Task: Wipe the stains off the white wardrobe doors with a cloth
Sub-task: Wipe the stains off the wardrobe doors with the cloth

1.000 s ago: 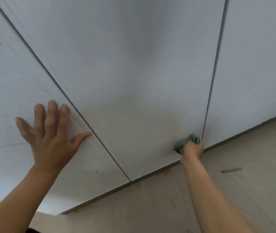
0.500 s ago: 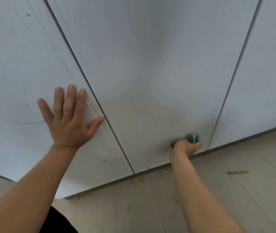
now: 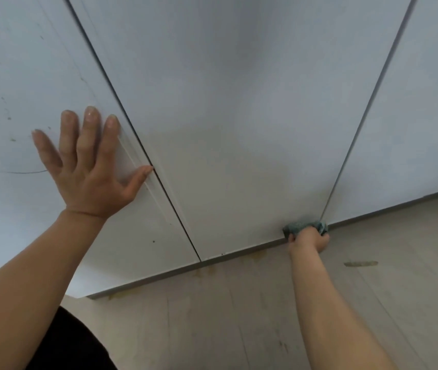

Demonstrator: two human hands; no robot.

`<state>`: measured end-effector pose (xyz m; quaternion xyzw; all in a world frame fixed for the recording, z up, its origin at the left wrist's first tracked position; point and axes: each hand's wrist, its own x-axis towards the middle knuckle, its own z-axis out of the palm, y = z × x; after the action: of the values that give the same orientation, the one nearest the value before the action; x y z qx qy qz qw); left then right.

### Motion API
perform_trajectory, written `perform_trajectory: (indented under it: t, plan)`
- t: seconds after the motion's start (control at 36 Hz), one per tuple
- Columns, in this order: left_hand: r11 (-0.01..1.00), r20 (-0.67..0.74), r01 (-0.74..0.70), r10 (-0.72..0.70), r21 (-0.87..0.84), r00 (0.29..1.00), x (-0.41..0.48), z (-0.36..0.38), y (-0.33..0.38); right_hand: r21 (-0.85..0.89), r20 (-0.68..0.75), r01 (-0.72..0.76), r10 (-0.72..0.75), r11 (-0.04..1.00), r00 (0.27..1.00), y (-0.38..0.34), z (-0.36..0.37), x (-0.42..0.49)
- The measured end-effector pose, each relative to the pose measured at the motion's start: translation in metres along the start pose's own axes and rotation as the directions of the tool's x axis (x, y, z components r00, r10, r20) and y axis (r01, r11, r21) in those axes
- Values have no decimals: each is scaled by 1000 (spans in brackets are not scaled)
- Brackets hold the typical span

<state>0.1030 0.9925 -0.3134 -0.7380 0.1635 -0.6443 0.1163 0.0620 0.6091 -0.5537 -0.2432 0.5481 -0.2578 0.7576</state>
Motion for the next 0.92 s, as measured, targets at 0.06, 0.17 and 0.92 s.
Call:
perform_trajectory:
  t: [0.06, 0.17, 0.92]
  plan:
    - [1000, -14, -7, 7, -11, 1000, 1, 1, 0, 64, -52, -93, 96, 994, 994, -5, -16, 24]
    - [1000, -22, 6, -6, 1, 1000, -2, 3, 2, 123, -64, -172, 180, 977, 982, -12, -32, 53]
    - [1000, -39, 10, -11, -24, 999, -1, 2, 4, 73, 114, 91, -99, 993, 988, 4, -8, 62]
